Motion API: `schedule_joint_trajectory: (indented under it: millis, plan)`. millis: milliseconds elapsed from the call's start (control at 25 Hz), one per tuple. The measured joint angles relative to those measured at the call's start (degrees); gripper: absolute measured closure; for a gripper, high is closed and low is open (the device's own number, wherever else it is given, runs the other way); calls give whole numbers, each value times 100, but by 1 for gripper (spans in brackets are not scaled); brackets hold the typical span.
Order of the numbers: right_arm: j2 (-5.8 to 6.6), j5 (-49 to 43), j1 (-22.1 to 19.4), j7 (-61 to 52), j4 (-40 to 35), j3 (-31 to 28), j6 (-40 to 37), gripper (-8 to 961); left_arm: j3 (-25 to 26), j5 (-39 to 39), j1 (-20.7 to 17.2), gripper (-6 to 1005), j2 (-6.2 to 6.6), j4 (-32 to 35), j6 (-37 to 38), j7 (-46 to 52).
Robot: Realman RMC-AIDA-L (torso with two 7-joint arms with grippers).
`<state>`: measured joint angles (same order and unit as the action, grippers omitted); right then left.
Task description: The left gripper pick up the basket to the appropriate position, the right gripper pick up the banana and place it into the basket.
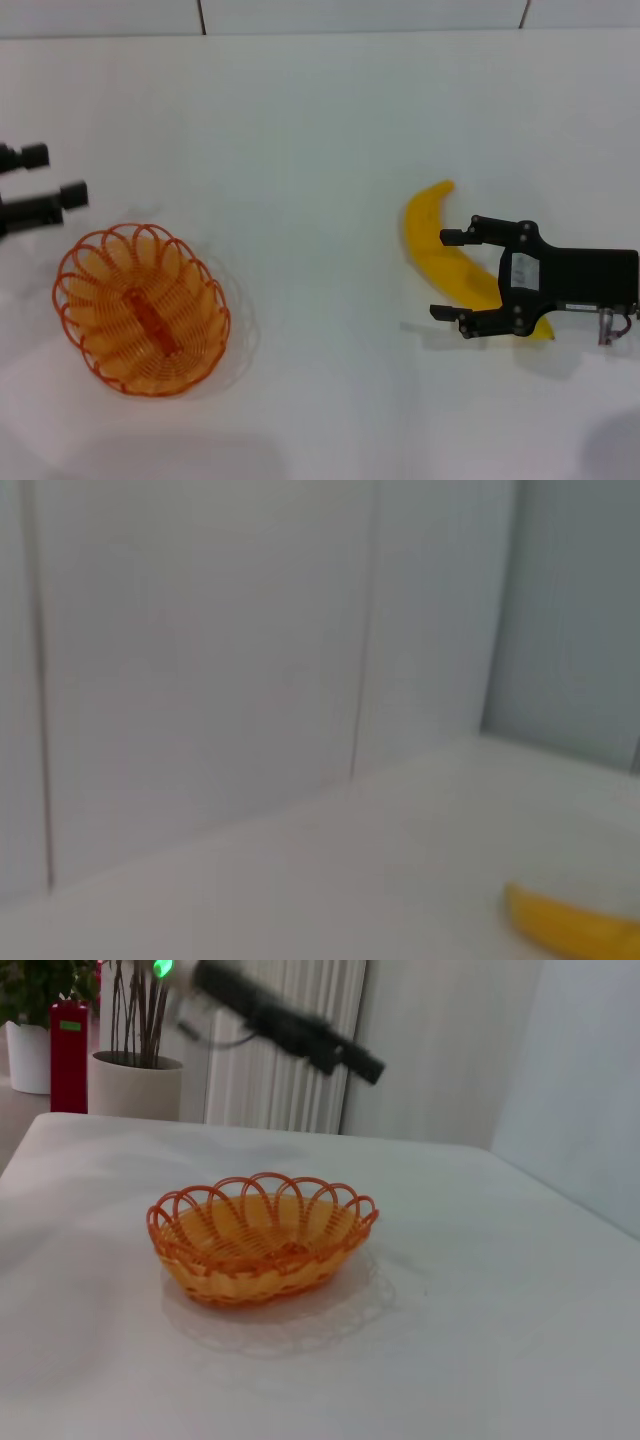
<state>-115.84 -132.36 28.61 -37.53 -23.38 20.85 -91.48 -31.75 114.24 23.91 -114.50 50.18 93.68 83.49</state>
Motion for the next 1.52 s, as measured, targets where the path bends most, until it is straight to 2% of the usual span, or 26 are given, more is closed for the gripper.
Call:
schedule_joint_trajectory:
  millis: [120,200,280,360,480,560,720,840,1000,1520]
  plan:
    - [0,0,5,0,0,-2,-2,74,-39,970,573,156,220,386,69,874]
    - [0,0,26,-6,0,7,-2,74,-50,1609,900,157,277,499,169,986]
    - [0,0,59,-32,1,20,-2,74,-55,2220,1185,157,271,686,305,953]
    - [0,-1,91,-57,6,27,-3,74,-99,2770,1409,158,169,968,408,831]
    - [0,-5,107,-64,10,29,-14,74,-310,3356,1641,158,-74,1302,426,582]
    - [0,-5,117,-65,10,31,-17,74,-447,3642,1803,158,-181,1367,387,560]
    - [0,-24,173,-67,18,32,-19,73,-844,3839,1962,165,-214,1224,300,699]
    - [0,-18,184,-73,42,33,-19,73,-1422,3960,1975,183,-226,1011,-74,1030]
    - [0,-9,189,-77,62,33,-11,73,-1939,3963,1989,206,-226,723,-566,1238]
    - [2,0,189,-136,62,24,25,74,-2479,3921,2104,264,-238,350,-975,1434]
